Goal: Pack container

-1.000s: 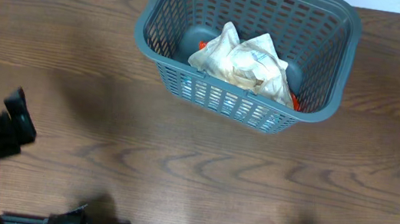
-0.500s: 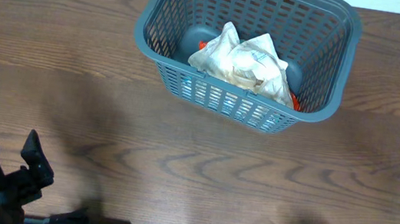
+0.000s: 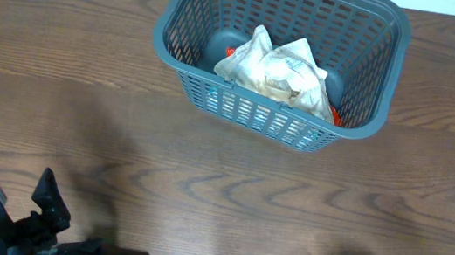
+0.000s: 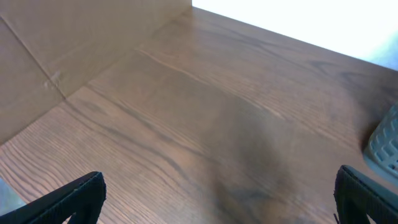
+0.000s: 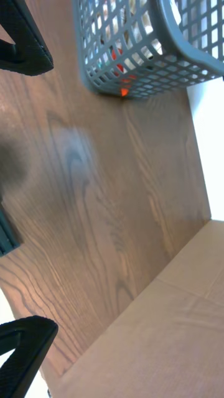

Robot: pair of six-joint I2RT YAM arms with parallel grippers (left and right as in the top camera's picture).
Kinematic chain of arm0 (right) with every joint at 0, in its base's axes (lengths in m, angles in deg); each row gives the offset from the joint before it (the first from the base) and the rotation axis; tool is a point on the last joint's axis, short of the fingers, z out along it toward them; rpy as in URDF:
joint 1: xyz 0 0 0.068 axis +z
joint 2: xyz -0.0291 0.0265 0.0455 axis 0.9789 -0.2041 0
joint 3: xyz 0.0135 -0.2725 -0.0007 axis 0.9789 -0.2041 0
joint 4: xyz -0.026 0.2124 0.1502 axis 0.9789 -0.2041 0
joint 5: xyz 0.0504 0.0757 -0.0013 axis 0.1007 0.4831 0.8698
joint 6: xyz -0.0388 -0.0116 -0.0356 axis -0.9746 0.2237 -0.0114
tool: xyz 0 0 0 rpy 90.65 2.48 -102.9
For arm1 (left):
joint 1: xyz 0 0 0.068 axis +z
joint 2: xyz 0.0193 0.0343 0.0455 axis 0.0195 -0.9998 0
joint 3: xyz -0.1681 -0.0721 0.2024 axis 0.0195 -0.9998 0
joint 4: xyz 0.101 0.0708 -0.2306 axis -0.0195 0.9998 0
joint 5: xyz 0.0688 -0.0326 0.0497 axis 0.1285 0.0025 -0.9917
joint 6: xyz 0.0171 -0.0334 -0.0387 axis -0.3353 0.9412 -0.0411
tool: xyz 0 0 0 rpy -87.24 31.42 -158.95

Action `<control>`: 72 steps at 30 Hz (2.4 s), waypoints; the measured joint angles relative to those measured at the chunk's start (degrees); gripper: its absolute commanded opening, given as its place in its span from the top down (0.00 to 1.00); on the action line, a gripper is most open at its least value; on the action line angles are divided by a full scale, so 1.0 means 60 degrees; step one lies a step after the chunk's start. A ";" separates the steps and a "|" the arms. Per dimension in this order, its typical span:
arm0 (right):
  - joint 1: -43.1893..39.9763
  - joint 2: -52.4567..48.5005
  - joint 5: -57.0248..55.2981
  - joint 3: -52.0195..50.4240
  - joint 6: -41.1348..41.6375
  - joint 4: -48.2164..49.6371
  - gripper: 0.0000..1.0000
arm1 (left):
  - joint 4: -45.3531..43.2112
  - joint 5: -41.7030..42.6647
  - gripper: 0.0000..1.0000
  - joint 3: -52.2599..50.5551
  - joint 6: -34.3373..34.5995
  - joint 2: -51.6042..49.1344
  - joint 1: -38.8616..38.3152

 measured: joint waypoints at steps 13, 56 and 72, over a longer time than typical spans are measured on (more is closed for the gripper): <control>0.0000 0.0076 0.0146 -0.0084 -0.0073 0.0291 0.01 | 0.0025 0.0000 0.01 -0.0492 0.0113 0.0197 -0.0160; -0.0765 0.1628 0.1373 -0.1898 -0.0084 0.6247 0.01 | 0.0076 0.0000 0.01 -0.0492 0.0113 0.0197 -0.0160; -0.1632 0.2572 0.5162 -0.8419 -0.0474 1.3519 0.01 | 0.0076 0.0000 0.01 -0.0506 0.0113 0.0197 -0.0160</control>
